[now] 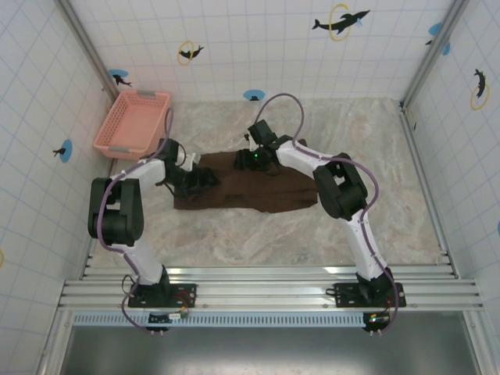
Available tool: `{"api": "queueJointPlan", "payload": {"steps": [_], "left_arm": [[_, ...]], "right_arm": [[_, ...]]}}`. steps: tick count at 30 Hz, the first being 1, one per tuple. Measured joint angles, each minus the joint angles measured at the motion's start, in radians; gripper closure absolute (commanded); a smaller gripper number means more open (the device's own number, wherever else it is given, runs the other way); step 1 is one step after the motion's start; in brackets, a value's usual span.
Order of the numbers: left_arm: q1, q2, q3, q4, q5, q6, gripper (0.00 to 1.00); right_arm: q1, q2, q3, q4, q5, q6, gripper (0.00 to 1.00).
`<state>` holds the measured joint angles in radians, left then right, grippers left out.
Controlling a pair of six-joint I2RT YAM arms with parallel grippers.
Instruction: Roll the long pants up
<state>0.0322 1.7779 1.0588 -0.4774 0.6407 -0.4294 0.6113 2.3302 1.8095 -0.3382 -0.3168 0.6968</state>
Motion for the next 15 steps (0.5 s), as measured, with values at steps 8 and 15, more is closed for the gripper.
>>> {"api": "queueJointPlan", "payload": {"steps": [8,15], "left_arm": [[0.039,0.003,-0.026,0.035,0.064,0.01,0.02],[0.053,0.004,-0.01,0.001,0.076,0.044,0.02]], "right_arm": [[-0.022,0.061,0.031,0.113,-0.022,0.086,0.3],[-0.058,0.045,-0.006,0.159,-0.098,0.056,0.3]]}}
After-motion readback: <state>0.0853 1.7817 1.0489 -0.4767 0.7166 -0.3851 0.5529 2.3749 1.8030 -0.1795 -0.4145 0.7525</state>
